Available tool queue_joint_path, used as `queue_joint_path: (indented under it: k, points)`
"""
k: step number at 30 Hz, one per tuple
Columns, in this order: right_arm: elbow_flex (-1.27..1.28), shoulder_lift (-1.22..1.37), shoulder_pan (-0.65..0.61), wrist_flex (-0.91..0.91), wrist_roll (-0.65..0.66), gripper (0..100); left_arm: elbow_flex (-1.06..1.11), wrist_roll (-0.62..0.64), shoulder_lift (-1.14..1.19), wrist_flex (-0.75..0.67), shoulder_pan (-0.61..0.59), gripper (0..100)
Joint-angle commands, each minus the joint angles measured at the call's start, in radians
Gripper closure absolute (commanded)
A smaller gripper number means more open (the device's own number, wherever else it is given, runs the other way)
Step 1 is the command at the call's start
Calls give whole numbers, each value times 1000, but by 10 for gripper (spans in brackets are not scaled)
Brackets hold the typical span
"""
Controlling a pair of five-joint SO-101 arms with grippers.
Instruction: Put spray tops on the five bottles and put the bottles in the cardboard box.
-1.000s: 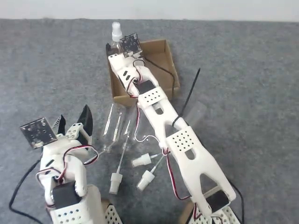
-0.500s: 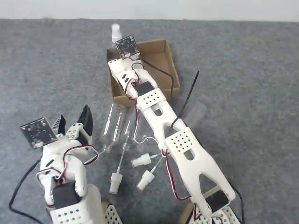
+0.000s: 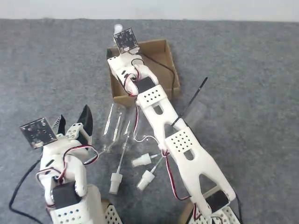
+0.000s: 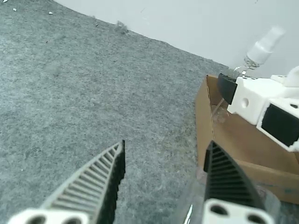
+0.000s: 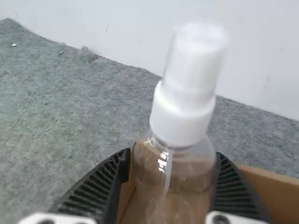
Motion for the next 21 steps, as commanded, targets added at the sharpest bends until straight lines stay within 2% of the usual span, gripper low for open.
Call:
queue_joint_path:
  k: [1, 4, 9, 16, 21]
  points:
    - [-68, -44, -4, 38, -9, 771, -13, 12, -17, -9, -5, 742]
    - [-68, -53, -8, 84, -9, 761, -13, 12, -17, -9, -5, 742]
    - [-68, -53, -19, 133, -11, 633, -13, 12, -17, -9, -5, 742]
    - [-71, -62, -24, 154, -9, 633, -13, 12, -17, -9, -5, 742]
    - [-71, -139, -24, 311, -12, 633, -13, 12, -17, -9, -5, 742]
